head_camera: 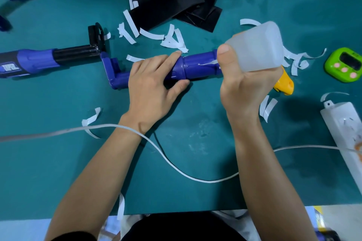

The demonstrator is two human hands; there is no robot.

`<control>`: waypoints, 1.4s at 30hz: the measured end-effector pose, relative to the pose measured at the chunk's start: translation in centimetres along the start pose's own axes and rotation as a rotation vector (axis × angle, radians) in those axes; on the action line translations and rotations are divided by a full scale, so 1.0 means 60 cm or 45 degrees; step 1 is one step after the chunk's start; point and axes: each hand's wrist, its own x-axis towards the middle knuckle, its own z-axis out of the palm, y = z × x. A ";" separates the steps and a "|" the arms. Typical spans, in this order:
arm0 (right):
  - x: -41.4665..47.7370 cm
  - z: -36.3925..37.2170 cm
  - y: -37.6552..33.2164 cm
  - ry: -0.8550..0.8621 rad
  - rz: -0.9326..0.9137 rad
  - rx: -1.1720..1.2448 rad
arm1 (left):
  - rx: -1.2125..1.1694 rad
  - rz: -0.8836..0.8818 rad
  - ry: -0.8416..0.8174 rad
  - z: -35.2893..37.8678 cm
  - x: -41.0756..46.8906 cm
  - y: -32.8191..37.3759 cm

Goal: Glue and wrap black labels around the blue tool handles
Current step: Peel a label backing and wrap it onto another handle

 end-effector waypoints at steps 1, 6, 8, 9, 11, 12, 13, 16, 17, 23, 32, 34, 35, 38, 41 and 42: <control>0.000 0.000 0.000 0.011 0.002 -0.006 | 0.002 -0.001 -0.001 0.000 0.000 0.000; 0.003 -0.007 0.008 0.045 -0.014 -0.028 | 0.006 -0.004 -0.007 -0.001 0.000 0.000; 0.004 -0.009 0.009 0.053 -0.023 -0.037 | 0.006 -0.003 -0.007 -0.001 0.001 0.000; 0.005 -0.010 0.010 0.049 -0.027 -0.043 | 0.006 -0.004 -0.008 -0.002 0.001 -0.001; 0.007 -0.012 0.010 0.049 -0.040 -0.063 | -0.002 -0.004 -0.009 -0.002 0.001 -0.001; 0.008 -0.012 0.009 0.057 -0.048 -0.071 | -0.006 -0.002 -0.009 -0.002 0.001 0.000; 0.009 -0.013 0.008 0.065 -0.053 -0.071 | -0.007 0.000 -0.008 -0.002 0.001 0.000; 0.011 -0.016 0.008 0.085 -0.062 -0.059 | -0.014 -0.003 -0.005 -0.002 0.000 0.000; 0.011 -0.017 0.006 0.094 -0.064 -0.061 | -0.015 -0.004 -0.006 -0.002 0.000 0.001; 0.009 -0.018 -0.002 0.164 -0.067 -0.011 | -0.009 -0.008 -0.015 -0.002 -0.001 0.001; 0.010 -0.026 -0.003 0.121 -0.076 0.013 | 0.016 -0.016 -0.031 -0.004 0.000 0.003; 0.012 -0.025 -0.004 0.091 -0.074 0.029 | 0.016 -0.014 -0.029 -0.004 0.000 0.003; 0.012 -0.023 -0.008 0.073 -0.073 0.039 | 0.016 -0.014 -0.027 -0.004 0.000 0.003; 0.011 -0.021 -0.004 0.058 -0.056 0.052 | 0.020 -0.013 -0.024 -0.004 0.000 0.004; 0.006 -0.016 0.005 0.034 -0.052 0.028 | 0.021 -0.014 -0.027 -0.004 0.000 0.004; 0.004 -0.015 0.008 0.032 -0.053 0.020 | 0.020 -0.014 -0.027 -0.003 0.000 0.004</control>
